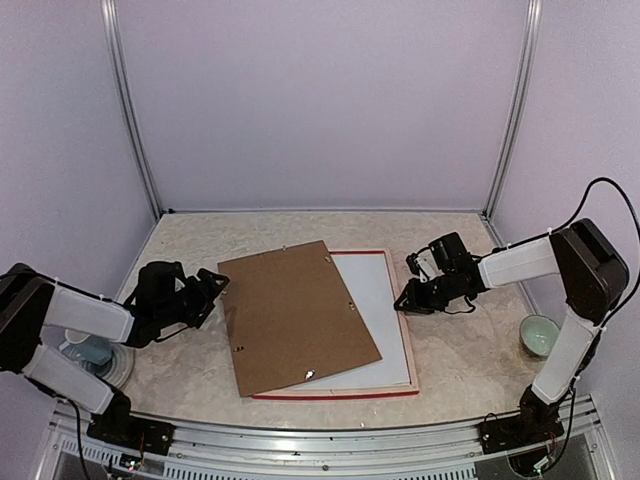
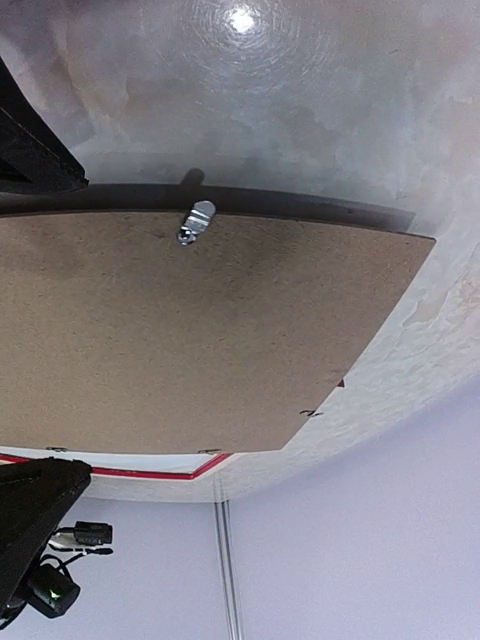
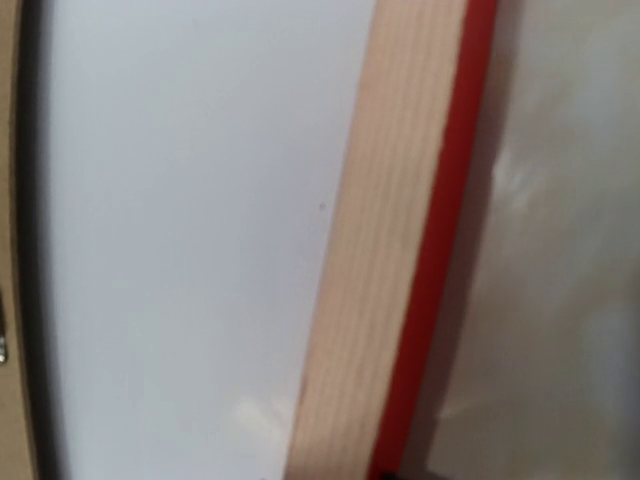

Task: Put the photo into the frame
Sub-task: Move the frame body to the center of the board, then pick up the backboard from the frame body.

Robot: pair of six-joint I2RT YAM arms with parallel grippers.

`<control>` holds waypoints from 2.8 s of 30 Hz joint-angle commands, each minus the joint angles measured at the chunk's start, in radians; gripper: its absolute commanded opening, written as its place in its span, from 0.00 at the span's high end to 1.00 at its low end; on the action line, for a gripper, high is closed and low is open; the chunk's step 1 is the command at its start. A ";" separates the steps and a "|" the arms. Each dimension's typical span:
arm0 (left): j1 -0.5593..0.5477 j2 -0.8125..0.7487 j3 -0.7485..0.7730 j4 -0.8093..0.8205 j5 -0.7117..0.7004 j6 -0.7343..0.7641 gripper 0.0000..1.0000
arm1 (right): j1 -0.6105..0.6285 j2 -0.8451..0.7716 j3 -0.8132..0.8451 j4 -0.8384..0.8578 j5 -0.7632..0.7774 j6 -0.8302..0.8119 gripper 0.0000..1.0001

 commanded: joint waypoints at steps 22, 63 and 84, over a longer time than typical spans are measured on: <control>0.046 0.074 0.345 -0.200 -0.030 0.101 0.01 | 0.053 -0.329 0.111 -0.323 0.154 0.044 0.26; -0.032 0.757 1.036 -0.234 0.082 0.193 0.09 | 0.214 -0.027 -0.039 0.064 -0.222 0.171 0.33; -0.041 0.850 1.077 -0.210 0.127 0.172 0.09 | 0.228 -0.056 -0.076 0.177 -0.320 0.239 0.38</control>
